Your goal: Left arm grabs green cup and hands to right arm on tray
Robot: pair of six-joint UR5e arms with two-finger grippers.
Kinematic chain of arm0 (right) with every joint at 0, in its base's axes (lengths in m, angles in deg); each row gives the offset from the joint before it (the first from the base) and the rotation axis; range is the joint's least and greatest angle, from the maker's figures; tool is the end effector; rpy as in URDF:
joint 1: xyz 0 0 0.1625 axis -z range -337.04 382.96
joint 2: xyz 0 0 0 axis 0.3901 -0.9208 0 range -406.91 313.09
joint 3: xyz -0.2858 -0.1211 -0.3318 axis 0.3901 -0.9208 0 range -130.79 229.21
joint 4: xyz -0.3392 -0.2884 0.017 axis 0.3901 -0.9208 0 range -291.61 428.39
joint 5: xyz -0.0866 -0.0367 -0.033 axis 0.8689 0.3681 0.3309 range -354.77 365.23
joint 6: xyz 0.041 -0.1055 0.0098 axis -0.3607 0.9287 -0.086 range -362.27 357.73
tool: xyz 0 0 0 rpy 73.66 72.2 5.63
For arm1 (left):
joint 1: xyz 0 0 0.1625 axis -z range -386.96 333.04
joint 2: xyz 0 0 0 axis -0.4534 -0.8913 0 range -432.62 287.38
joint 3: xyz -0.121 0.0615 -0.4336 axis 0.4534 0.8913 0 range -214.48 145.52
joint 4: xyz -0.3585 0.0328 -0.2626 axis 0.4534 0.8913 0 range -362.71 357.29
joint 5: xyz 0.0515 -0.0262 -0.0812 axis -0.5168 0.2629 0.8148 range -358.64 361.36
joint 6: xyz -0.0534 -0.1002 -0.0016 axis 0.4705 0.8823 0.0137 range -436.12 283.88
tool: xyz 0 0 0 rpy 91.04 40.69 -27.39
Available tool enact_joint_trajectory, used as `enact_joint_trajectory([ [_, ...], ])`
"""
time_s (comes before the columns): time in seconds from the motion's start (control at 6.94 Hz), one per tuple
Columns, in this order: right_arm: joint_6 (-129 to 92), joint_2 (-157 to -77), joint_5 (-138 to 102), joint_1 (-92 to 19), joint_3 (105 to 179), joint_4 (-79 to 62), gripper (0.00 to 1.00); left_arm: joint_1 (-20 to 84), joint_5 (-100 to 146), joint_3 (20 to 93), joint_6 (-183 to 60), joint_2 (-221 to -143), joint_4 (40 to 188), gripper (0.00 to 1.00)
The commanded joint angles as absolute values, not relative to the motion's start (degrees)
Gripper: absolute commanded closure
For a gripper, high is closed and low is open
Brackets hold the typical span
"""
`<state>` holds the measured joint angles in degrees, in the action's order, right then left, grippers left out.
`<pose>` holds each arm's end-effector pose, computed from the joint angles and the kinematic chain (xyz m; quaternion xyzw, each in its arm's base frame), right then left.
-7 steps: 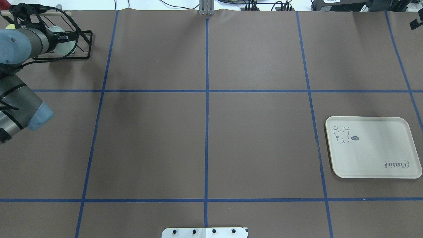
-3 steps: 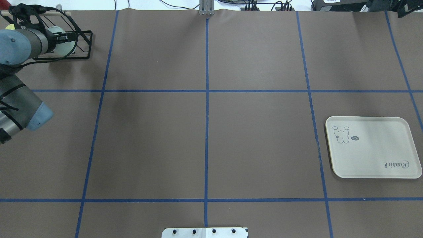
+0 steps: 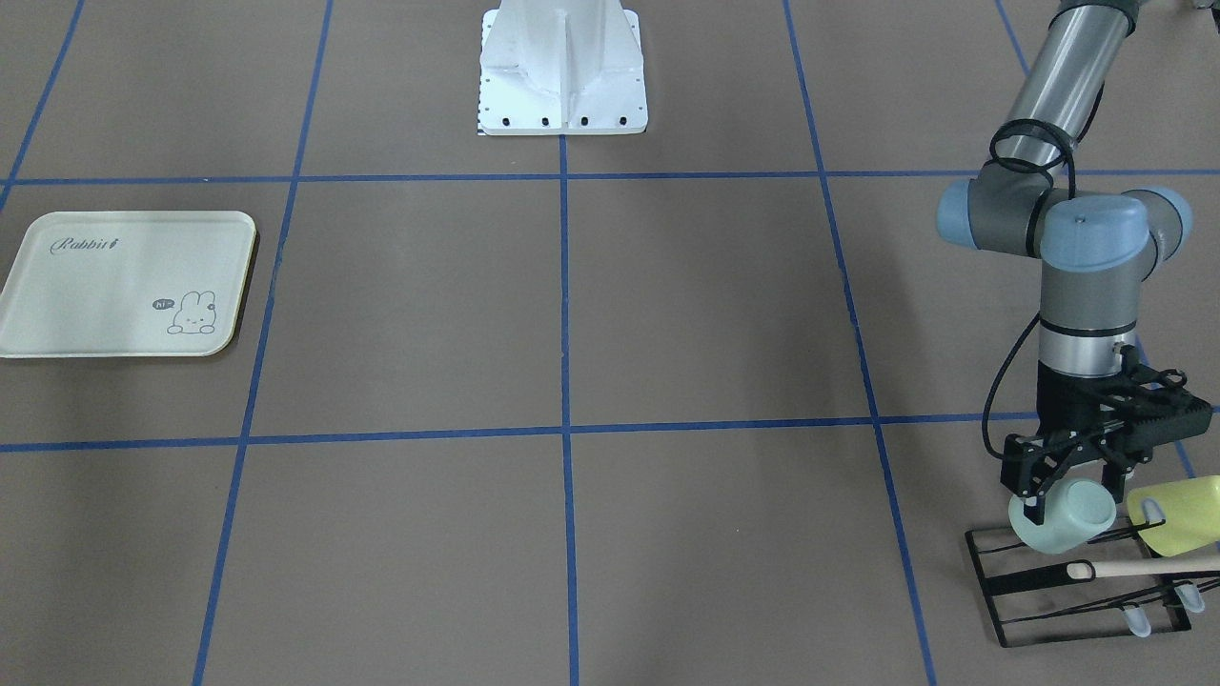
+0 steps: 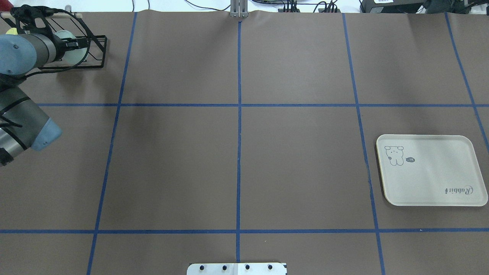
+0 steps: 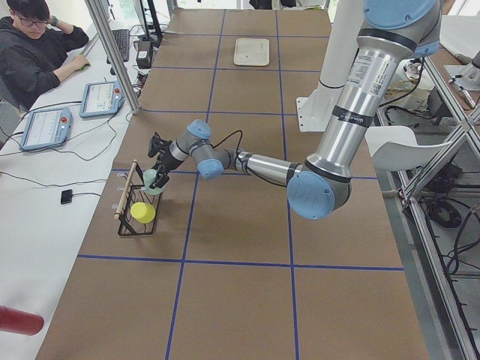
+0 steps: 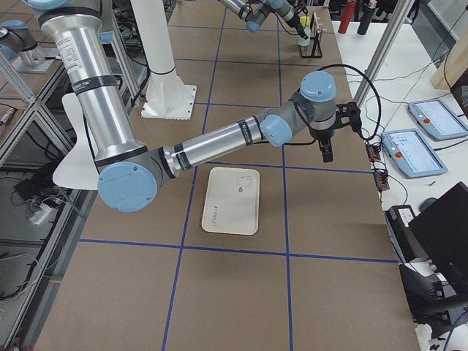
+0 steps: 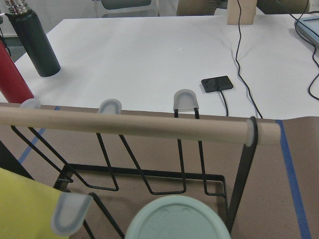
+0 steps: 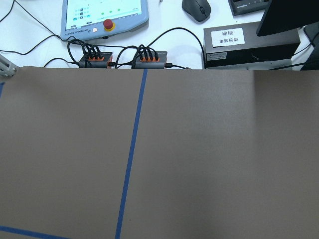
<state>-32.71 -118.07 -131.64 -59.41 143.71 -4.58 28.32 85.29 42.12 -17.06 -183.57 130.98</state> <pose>-0.0382 -0.6641 0.4186 0.1776 -0.4561 0.0357 0.8713 0.2988 -0.6865 0.5239 0.3299 0.2826 -0.2122 0.8754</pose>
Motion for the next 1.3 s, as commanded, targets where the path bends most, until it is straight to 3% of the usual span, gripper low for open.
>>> enact_joint_trajectory([
  [0.0,-33.30,-117.67,-131.44,-59.39,143.86,-4.39,0.01,28.32,85.12,41.90,-17.06,-183.63,131.06,0.11],
  [0.29,-33.30,-117.31,-131.35,-59.39,144.04,-4.30,0.02,28.32,84.15,41.63,-17.15,-183.80,131.06,0.26],
  [0.72,-33.39,-116.61,-131.27,-59.39,144.13,-4.30,0.02,28.50,84.15,42.16,-17.32,-184.24,131.06,0.61],
  [1.15,-42.31,-116.61,-131.35,-59.31,143.78,1.30,0.02,29.29,84.50,43.65,-18.37,-184.15,130.98,0.66],
])
